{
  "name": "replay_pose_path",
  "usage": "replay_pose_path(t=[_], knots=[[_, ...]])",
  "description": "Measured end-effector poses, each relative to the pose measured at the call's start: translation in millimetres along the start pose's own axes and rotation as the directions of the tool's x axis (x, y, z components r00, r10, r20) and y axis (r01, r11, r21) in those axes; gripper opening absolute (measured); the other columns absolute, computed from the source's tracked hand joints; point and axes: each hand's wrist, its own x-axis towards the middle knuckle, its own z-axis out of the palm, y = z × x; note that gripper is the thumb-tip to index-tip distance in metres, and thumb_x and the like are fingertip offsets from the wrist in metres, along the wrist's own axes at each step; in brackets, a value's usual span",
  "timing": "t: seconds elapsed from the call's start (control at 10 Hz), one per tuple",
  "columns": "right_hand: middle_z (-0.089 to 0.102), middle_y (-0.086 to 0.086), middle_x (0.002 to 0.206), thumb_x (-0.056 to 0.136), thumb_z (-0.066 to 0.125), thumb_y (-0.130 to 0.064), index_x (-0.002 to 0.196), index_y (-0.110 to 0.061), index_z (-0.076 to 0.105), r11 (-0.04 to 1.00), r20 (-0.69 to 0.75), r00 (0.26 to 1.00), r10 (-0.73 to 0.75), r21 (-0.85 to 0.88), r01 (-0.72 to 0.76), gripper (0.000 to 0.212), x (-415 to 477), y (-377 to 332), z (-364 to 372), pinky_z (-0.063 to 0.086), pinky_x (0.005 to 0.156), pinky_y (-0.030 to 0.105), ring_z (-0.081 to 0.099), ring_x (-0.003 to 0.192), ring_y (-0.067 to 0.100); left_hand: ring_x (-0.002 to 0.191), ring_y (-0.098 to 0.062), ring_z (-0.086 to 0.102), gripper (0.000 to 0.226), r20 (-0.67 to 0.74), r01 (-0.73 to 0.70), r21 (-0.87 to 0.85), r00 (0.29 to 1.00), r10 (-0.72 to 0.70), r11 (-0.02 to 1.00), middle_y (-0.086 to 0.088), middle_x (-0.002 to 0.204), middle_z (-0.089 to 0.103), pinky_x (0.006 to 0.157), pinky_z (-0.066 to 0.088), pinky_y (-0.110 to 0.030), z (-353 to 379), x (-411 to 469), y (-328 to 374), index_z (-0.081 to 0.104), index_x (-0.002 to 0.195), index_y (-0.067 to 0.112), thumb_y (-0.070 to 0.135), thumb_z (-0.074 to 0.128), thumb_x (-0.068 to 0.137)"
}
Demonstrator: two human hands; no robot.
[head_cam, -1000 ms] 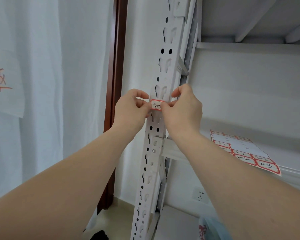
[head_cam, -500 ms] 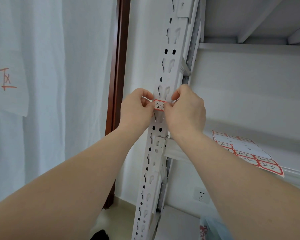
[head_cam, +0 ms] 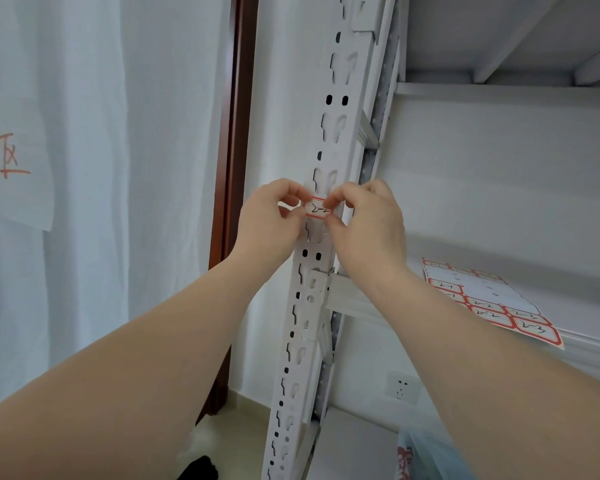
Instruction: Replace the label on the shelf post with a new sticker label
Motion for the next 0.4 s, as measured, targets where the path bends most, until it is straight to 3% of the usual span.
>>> replay_pose_path(t=[0.2,0.4], knots=[[0.042,-0.007,0.095,0.086,0.058,-0.016,0.09,-0.027,0.065,1.0,-0.025,1.0,0.007,0.013,-0.006,0.014,1.8,-0.2,-0.5,0.044,0.071,0.03,0.052,0.099,0.017,0.06,-0.011,0.057,0.021,0.041,0.012,-0.003,0.999,-0.012,1.0,0.005,0.08,0.059,0.07,0.058,-0.045,-2.4,0.5,0.8,0.065,0.088,0.022,0.004,0.055,0.086],[0.042,-0.005,0.102,0.084,0.054,-0.01,0.099,-0.026,0.059,0.998,-0.009,0.998,0.056,-0.02,-0.056,0.022,-1.6,-3.7,-9.5,0.039,0.067,0.029,0.052,0.093,0.018,0.062,-0.012,0.056,0.026,0.012,0.155,0.054,0.988,-0.156,0.986,0.003,0.078,0.055,0.071,0.058,-0.048,-5.3,4.0,-2.5,0.06,0.09,0.023,0.001,0.047,0.086]])
